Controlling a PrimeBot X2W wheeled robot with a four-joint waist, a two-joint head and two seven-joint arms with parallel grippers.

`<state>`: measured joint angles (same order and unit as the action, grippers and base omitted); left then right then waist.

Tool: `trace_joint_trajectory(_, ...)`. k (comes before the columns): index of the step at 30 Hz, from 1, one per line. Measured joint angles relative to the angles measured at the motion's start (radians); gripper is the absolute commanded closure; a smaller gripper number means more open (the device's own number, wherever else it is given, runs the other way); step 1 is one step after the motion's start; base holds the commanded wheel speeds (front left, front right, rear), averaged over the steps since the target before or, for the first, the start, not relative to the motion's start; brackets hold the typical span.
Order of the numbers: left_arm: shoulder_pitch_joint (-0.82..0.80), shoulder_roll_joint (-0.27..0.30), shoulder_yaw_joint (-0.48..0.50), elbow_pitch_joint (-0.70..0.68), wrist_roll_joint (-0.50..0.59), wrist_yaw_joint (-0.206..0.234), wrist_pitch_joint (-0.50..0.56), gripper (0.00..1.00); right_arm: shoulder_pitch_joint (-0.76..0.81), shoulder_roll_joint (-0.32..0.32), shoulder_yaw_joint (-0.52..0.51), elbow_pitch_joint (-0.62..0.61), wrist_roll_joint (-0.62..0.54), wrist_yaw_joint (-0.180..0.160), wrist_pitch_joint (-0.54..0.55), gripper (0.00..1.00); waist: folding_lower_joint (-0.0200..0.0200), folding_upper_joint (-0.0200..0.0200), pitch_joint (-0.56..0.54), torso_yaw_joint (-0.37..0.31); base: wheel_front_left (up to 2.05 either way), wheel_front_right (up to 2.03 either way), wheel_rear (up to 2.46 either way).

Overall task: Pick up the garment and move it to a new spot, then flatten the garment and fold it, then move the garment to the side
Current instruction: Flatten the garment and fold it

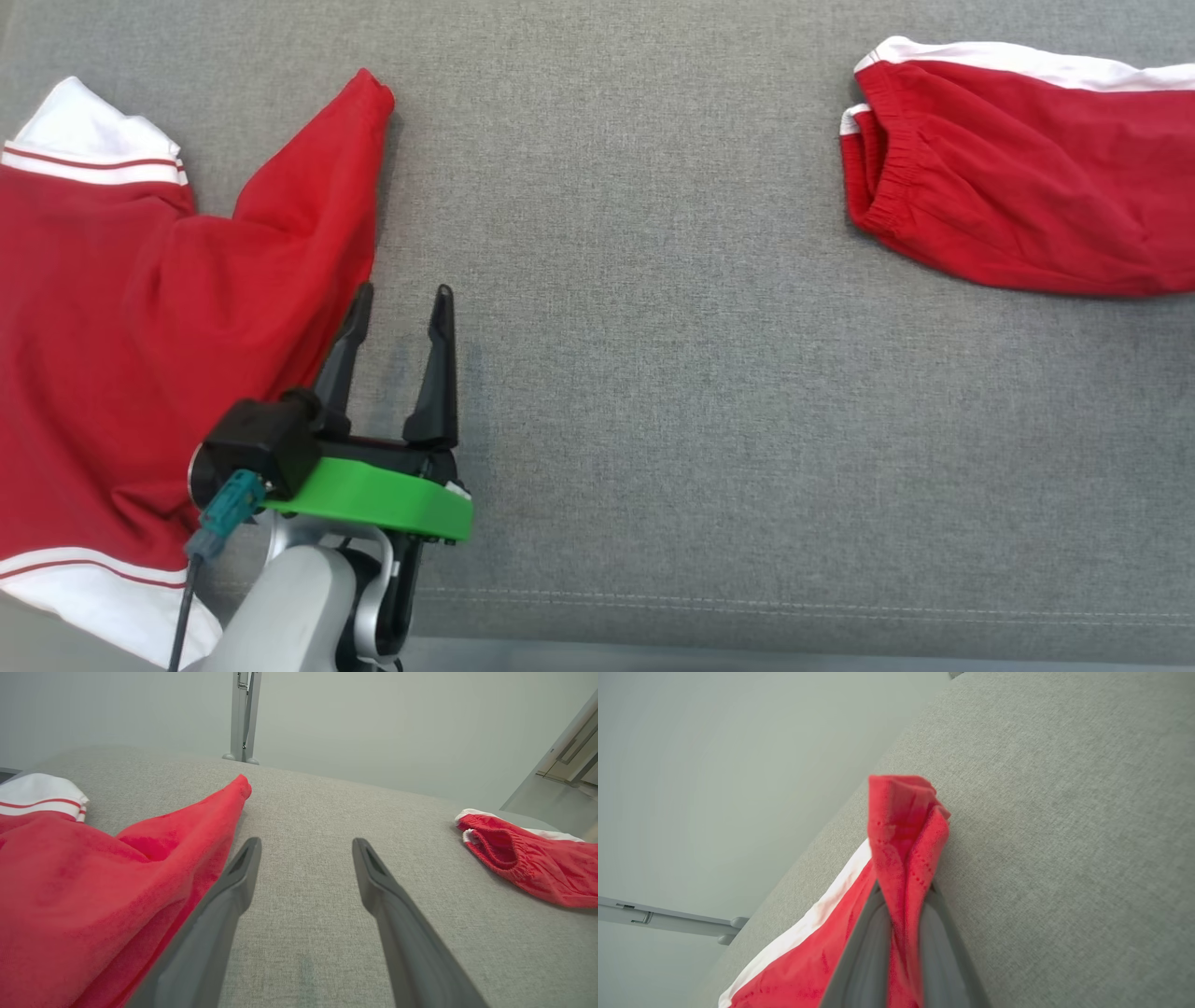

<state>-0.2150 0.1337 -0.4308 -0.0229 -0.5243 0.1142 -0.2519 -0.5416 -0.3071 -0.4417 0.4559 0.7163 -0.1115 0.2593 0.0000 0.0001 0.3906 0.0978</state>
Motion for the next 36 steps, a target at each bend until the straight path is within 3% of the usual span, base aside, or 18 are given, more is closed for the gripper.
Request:
trace_joint_trajectory(4,0.0,-0.024,-0.02,0.0,-0.002,-0.009,0.0,0.0,0.0,0.0,0.057,-0.043,-0.035,0.023,-0.001,1.0,0.0,0.0,-0.001,0.011,0.0,0.0,0.0)
trace_joint_trajectory(15,0.0,-0.049,-0.025,0.02,-0.026,-0.03,0.0,0.0,-0.004,0.038,0.315,-0.154,-0.14,0.137,0.049,1.0,0.0,0.0,-0.012,0.073,0.0,0.0,0.0)
trace_joint_trajectory(20,0.0,-0.054,-0.02,0.032,-0.027,-0.033,0.0,0.0,0.01,0.07,0.391,-0.181,-0.158,0.173,0.09,1.0,0.0001,0.0,-0.028,0.109,0.0,0.0,0.0)
trace_joint_trajectory(28,0.014,-0.057,0.017,0.034,-0.027,-0.034,0.0,0.0,0.075,0.088,0.472,-0.222,-0.178,0.182,0.162,1.0,0.0001,0.0,-0.064,0.146,0.0,0.0,0.0)
trace_joint_trajectory(36,0.035,-0.057,0.043,0.02,-0.027,-0.033,0.0,0.0,0.106,0.083,0.493,-0.259,-0.198,0.18,0.213,1.0,0.0,0.0,-0.077,0.126,0.0,0.0,0.0)
